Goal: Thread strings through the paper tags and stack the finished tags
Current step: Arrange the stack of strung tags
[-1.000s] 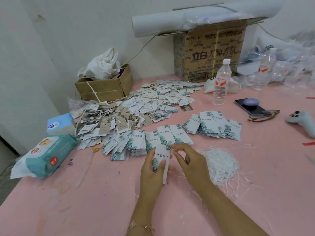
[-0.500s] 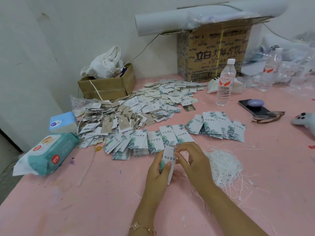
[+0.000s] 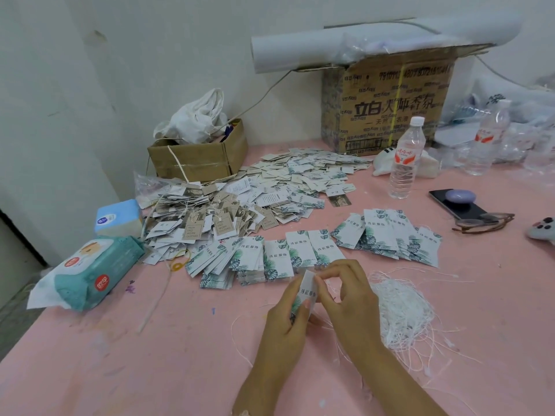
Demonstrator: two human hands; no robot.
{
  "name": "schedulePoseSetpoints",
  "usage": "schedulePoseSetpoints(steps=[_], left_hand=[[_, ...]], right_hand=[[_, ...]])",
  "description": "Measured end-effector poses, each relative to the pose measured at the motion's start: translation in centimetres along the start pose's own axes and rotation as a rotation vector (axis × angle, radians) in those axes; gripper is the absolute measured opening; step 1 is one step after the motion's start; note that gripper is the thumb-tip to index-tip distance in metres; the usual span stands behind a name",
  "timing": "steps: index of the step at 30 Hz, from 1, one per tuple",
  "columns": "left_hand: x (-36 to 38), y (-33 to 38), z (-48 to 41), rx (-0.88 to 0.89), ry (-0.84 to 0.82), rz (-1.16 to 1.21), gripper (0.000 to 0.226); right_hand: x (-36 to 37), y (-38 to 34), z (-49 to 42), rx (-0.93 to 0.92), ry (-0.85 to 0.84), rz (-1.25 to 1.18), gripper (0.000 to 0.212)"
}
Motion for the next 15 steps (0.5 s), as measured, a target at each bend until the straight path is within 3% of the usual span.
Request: schedulePoseSetpoints(steps=[7,11,15], left_hand=[[0.03,0.17,-0.01,0.054,0.020,0.003,0.041],[0.23,-0.02,-0.11,0.035,0.051,0.057,0.038],[0.07,-0.25,-0.18,0.012,0.069,0.107,0.036]], right_hand=[[0.06,0.12,-0.21,0.048,0.023,0.019,0.017],[0.19,0.53,-0.14,0.211,0.014,-0.130,0.022],[0.76,-0.02,0.32,0.197,-0.094,-0.303,0.020]])
Point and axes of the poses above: each hand's wrist, its own z-axis away from the middle knuckle, its own x-axis out of the palm, y = z × x, the point moved 2 cm from there along -z, towards the middle knuckle, and after that the axes turned 6 degrees about -x, right-handed, at the moved point
